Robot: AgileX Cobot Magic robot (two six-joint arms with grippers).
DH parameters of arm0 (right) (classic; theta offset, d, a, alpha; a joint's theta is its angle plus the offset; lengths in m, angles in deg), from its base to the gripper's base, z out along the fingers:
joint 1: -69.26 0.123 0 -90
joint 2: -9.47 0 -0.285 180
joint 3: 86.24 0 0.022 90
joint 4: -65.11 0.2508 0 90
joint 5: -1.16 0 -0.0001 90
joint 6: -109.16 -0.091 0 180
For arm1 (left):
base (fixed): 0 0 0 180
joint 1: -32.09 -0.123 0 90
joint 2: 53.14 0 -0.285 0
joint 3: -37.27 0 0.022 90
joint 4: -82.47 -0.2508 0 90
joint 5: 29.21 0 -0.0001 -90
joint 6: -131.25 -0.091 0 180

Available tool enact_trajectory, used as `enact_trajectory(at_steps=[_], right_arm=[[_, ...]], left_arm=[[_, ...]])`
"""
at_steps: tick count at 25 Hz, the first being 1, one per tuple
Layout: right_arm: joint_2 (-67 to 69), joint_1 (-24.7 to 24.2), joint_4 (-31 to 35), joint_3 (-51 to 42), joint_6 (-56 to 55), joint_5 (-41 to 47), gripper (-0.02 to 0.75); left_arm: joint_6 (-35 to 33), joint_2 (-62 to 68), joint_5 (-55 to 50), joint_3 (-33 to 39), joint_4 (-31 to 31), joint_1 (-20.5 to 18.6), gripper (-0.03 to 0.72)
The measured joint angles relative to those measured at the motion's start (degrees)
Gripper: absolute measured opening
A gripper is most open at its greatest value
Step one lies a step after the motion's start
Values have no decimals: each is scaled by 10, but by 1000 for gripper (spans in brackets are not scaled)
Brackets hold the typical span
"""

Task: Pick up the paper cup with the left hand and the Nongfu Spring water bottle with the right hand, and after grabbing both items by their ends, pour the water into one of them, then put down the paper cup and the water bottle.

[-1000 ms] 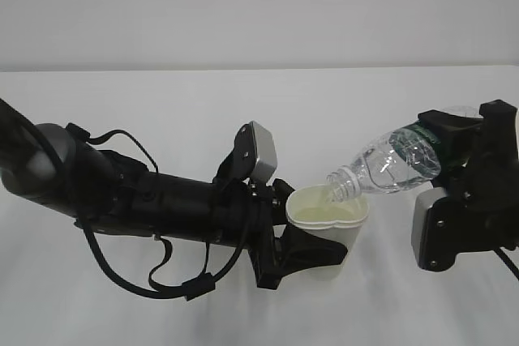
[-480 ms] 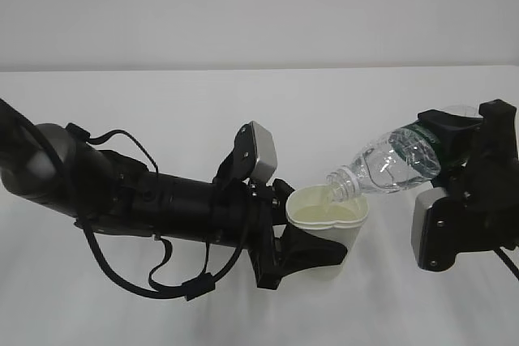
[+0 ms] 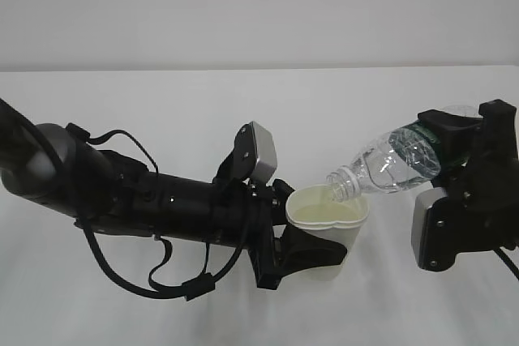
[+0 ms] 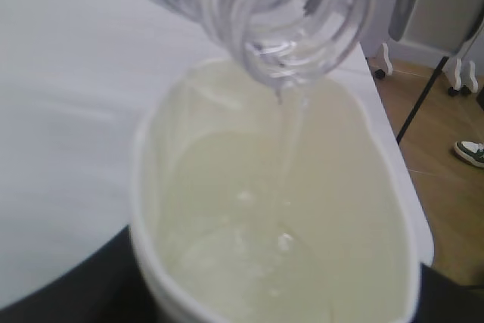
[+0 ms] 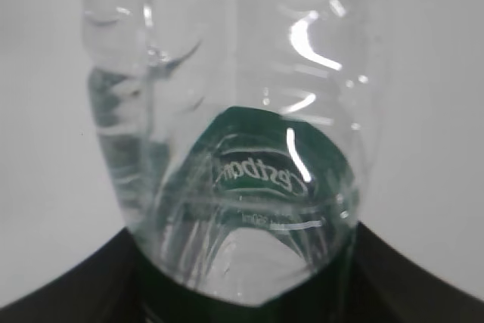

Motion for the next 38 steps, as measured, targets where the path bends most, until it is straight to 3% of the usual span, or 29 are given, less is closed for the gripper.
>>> enact_trajectory(at_steps=[38], right_arm=[[0, 0, -2, 1, 0, 0, 404]], left_arm=[[0, 0, -3, 0, -1, 0, 438]])
